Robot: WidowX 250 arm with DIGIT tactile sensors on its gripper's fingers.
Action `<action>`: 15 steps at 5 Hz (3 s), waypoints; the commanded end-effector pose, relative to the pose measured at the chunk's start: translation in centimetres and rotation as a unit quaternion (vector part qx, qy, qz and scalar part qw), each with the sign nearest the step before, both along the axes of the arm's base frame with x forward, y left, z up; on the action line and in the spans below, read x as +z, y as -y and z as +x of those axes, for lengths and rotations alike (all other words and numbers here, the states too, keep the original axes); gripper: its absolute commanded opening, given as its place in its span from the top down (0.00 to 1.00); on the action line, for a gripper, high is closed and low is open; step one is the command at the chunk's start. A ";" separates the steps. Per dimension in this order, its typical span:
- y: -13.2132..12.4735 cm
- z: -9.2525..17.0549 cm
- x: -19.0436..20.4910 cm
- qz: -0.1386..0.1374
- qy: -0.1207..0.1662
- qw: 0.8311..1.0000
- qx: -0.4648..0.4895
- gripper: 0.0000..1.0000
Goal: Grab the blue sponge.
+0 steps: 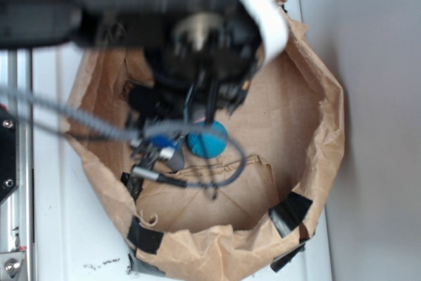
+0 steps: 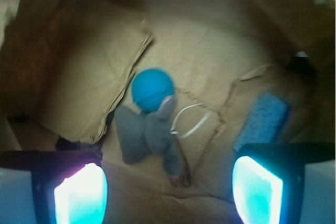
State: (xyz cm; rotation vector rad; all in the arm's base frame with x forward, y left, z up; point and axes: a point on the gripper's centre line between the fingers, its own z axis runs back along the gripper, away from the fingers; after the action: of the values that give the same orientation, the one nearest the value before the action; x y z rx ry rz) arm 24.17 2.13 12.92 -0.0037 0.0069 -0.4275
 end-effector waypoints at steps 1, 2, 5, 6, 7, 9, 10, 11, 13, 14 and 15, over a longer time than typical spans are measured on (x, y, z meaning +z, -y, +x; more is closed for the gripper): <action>-1.1 1.1 -1.0 0.024 0.001 1.000 0.005 0.00; -2.7 1.7 -0.8 0.019 0.000 0.998 0.059 0.00; -8.0 2.6 -0.7 0.025 0.008 0.977 0.213 0.00; -8.6 2.8 -0.8 0.018 0.020 0.975 0.222 0.00; -8.3 4.2 -2.0 0.002 0.046 0.987 0.152 0.00; -8.2 5.0 -4.2 0.029 0.044 0.990 0.129 0.00; -7.9 4.1 -4.8 0.034 0.033 0.989 0.140 0.00; -7.5 4.0 -5.5 0.044 0.029 0.990 0.129 0.00; -6.3 3.5 -5.4 0.022 0.027 0.992 0.125 0.00; -5.7 3.4 -3.9 -0.019 0.037 0.992 0.116 0.00; -4.8 3.5 -2.1 -0.042 0.052 0.992 0.105 0.00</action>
State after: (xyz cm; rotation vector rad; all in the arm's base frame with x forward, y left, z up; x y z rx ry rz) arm 27.27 6.11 8.77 -0.0936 -0.0389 -0.2105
